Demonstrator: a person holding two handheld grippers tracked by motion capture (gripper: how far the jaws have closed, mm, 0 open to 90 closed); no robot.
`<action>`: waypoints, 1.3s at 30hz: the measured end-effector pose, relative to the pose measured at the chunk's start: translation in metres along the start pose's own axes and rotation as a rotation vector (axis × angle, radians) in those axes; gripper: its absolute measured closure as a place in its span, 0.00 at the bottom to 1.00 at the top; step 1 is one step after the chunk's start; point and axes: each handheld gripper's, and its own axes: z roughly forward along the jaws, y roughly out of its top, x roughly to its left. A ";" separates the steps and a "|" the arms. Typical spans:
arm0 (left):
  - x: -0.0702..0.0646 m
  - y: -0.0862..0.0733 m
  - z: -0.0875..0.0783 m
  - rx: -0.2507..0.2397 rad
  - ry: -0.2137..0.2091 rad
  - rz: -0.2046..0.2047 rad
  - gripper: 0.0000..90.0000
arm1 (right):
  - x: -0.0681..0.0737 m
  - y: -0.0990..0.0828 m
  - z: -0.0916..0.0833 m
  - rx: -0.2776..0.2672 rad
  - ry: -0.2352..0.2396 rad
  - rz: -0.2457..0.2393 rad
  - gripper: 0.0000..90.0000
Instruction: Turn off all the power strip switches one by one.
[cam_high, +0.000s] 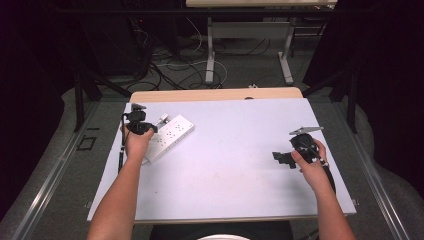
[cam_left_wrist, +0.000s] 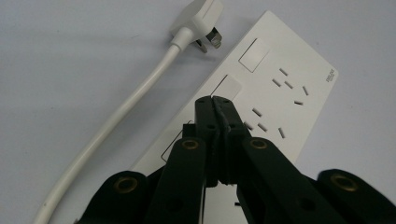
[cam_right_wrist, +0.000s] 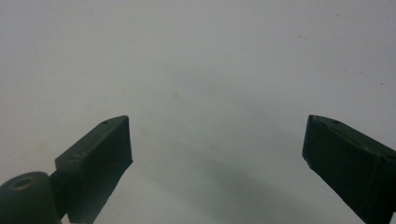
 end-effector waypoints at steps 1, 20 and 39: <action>0.000 0.000 0.001 -0.001 0.002 -0.006 1.00 | 0.000 0.000 0.000 0.003 -0.005 0.005 0.09; 0.002 -0.002 0.009 0.024 0.021 -0.004 1.00 | 0.000 0.000 0.000 0.004 -0.002 0.001 0.09; 0.006 -0.003 0.011 0.012 0.008 -0.019 1.00 | 0.003 0.001 0.001 0.006 0.001 -0.006 0.09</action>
